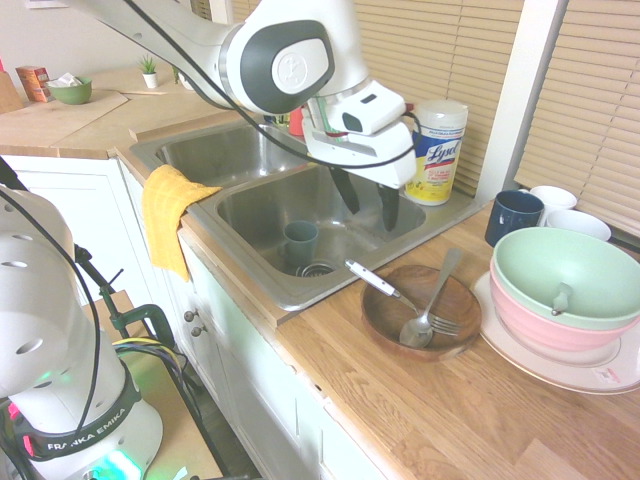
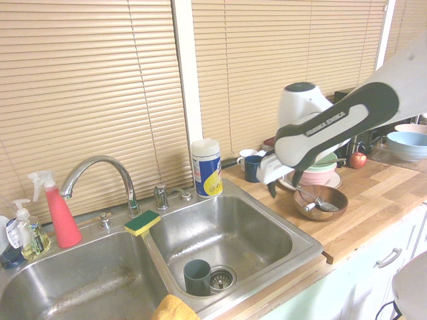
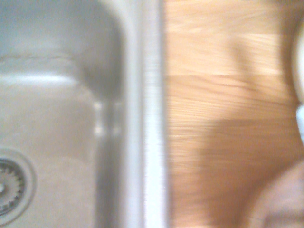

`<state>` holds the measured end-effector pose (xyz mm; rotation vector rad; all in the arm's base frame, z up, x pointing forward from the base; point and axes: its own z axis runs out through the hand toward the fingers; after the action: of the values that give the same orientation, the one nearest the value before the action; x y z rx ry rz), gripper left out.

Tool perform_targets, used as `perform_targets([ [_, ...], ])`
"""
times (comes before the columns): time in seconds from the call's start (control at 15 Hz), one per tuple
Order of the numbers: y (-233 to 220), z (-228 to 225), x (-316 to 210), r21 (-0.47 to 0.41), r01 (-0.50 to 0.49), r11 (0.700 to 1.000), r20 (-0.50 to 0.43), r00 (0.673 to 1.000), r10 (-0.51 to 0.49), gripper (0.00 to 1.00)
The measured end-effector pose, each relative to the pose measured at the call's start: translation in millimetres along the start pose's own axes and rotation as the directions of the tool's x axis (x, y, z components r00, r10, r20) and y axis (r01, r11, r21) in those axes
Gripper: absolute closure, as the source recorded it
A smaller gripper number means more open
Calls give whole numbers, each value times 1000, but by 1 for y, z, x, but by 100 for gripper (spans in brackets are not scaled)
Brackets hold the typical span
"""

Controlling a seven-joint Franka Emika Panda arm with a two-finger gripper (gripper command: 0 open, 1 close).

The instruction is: Put the spoon into the sink

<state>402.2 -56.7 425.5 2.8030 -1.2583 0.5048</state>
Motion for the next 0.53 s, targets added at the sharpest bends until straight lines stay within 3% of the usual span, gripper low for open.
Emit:
perform_targets([
  [0.53,69,21,47,14,-45,999,32,999,44,0],
])
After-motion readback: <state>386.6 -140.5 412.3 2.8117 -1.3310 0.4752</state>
